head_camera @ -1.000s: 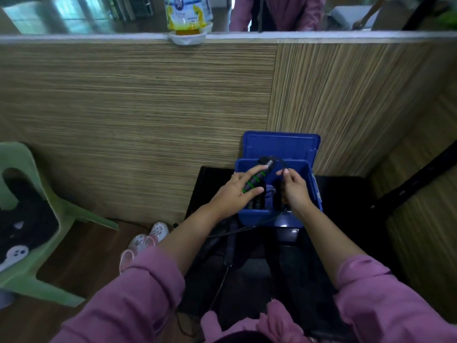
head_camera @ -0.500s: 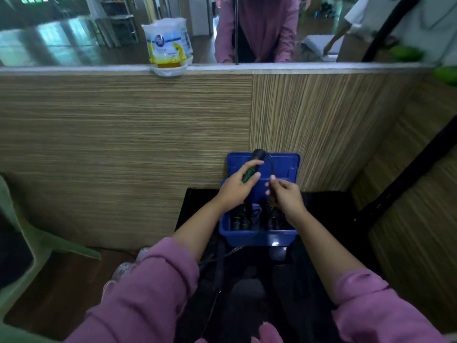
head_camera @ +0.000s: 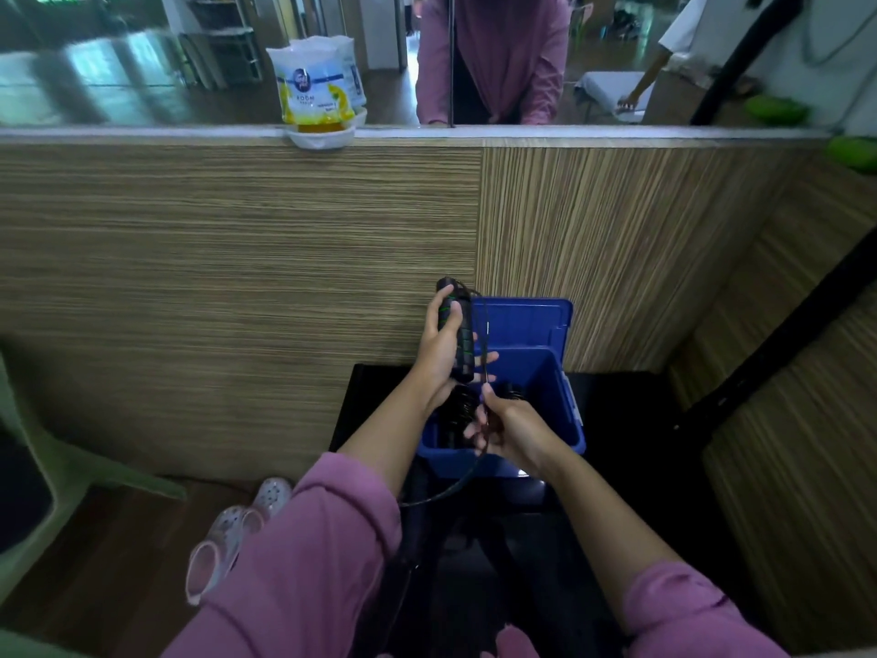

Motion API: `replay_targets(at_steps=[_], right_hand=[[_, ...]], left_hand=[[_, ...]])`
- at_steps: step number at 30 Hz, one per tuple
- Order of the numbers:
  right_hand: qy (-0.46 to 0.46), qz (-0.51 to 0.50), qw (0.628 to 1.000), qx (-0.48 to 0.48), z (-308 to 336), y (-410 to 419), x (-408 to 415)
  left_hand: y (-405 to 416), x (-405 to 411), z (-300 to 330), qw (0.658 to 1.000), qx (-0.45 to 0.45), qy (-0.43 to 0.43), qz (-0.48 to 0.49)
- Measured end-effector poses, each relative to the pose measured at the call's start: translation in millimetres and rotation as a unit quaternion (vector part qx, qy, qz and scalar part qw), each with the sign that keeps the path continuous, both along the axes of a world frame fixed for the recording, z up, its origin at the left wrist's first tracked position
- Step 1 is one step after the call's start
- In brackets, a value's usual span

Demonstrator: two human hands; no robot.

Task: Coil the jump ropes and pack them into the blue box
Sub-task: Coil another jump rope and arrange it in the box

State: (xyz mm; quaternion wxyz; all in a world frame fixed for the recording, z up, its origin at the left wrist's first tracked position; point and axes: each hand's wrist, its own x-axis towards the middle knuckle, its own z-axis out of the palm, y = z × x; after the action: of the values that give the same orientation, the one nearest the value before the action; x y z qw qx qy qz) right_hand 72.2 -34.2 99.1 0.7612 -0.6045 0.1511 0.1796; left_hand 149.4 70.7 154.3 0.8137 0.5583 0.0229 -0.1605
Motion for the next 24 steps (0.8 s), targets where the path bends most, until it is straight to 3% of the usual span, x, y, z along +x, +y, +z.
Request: replay_targets(at_steps=[5,13,17,21,24], right_hand=[[-0.004,0.016,1.000,-0.012,-5,-10,3],[-0.070,0.108,0.965,-0.228,4,-39,0],[-0.064,0.110,0.963,-0.238,10,-53,2],[-0.150,0.058,0.898,-0.409,12,-52,5],[-0.114,0.105,0.913,-0.377,5,-58,2]], left_hand=[[4,4,-11,0.999,-0.032,0.006,0.030],[25,0,-19,0.992,0.002,-0.033,0.119],[32,0,-19,0.986,0.025,-0.052,0.157],[35,-5,-15,0.980,0.085,-0.104,0.148],[37,-3,-15,0.974,0.109,-0.129,0.153]])
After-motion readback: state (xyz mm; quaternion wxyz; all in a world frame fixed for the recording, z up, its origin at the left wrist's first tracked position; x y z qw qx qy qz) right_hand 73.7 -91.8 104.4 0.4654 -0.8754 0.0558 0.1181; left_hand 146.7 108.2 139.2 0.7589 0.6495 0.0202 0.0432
